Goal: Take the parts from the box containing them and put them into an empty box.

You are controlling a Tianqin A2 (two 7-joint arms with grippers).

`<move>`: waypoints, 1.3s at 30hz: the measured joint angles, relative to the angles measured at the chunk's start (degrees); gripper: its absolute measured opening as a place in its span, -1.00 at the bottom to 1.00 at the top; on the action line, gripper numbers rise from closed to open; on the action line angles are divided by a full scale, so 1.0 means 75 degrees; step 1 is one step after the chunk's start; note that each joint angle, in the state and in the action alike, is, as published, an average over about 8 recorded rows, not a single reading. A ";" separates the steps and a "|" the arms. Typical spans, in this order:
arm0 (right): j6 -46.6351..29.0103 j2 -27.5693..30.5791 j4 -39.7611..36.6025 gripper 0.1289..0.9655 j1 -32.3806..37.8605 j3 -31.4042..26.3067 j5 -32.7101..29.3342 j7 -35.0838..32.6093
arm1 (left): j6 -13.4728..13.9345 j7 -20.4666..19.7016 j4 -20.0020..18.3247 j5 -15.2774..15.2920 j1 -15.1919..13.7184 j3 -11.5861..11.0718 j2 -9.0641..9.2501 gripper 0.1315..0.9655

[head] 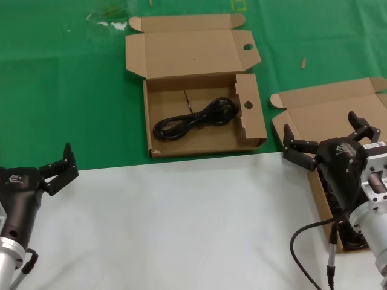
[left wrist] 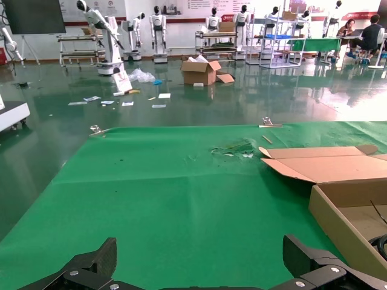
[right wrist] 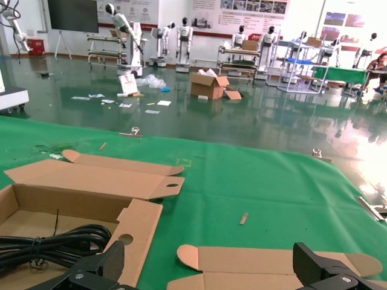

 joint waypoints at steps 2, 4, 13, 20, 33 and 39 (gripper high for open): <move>0.0000 0.0000 0.0000 1.00 0.0000 0.0000 0.0000 0.0000 | 0.0000 0.0000 0.0000 0.0000 0.0000 0.0000 0.0000 1.00; 0.0000 0.0000 0.0000 1.00 0.0000 0.0000 0.0000 0.0000 | 0.0000 0.0000 0.0000 0.0000 0.0000 0.0000 0.0000 1.00; 0.0000 0.0000 0.0000 1.00 0.0000 0.0000 0.0000 0.0000 | 0.0000 0.0000 0.0000 0.0000 0.0000 0.0000 0.0000 1.00; 0.0000 0.0000 0.0000 1.00 0.0000 0.0000 0.0000 0.0000 | 0.0000 0.0000 0.0000 0.0000 0.0000 0.0000 0.0000 1.00; 0.0000 0.0000 0.0000 1.00 0.0000 0.0000 0.0000 0.0000 | 0.0000 0.0000 0.0000 0.0000 0.0000 0.0000 0.0000 1.00; 0.0000 0.0000 0.0000 1.00 0.0000 0.0000 0.0000 0.0000 | 0.0000 0.0000 0.0000 0.0000 0.0000 0.0000 0.0000 1.00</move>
